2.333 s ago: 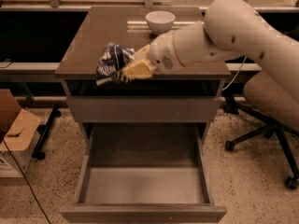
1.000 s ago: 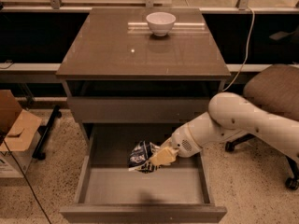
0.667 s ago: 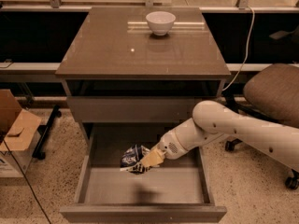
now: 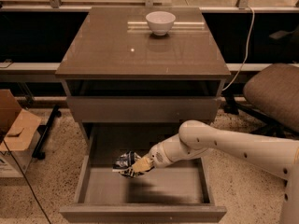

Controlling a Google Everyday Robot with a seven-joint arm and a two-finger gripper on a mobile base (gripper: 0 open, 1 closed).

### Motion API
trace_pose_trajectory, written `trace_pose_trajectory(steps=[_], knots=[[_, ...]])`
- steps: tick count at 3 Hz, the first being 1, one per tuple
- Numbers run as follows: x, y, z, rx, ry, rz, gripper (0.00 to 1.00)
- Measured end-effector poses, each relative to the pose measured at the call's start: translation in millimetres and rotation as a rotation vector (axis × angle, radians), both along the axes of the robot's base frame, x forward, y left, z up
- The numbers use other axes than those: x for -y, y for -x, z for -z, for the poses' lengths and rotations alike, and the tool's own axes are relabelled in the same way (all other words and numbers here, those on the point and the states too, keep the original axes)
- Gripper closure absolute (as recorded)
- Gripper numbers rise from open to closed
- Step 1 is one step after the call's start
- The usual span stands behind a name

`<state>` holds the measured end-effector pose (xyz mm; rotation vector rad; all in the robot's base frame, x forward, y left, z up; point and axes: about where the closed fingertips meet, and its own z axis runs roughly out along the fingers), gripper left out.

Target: Place blue chip bag into middle drawer

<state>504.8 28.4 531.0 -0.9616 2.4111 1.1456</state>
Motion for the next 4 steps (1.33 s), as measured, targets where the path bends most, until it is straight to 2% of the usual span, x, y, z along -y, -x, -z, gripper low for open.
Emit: trace_pose_trajectory(steps=[1,2,3,4], knots=[[10.4,-3.0,30.1,-0.018,-0.013,0.111,0.58],[8.4,-4.2,30.7,-0.014,-0.013,0.111,0.27],[6.9,-3.6,31.3,-0.015,-0.014,0.109,0.04],[6.2,-3.2,31.5,-0.016,-0.014,0.107,0.00]])
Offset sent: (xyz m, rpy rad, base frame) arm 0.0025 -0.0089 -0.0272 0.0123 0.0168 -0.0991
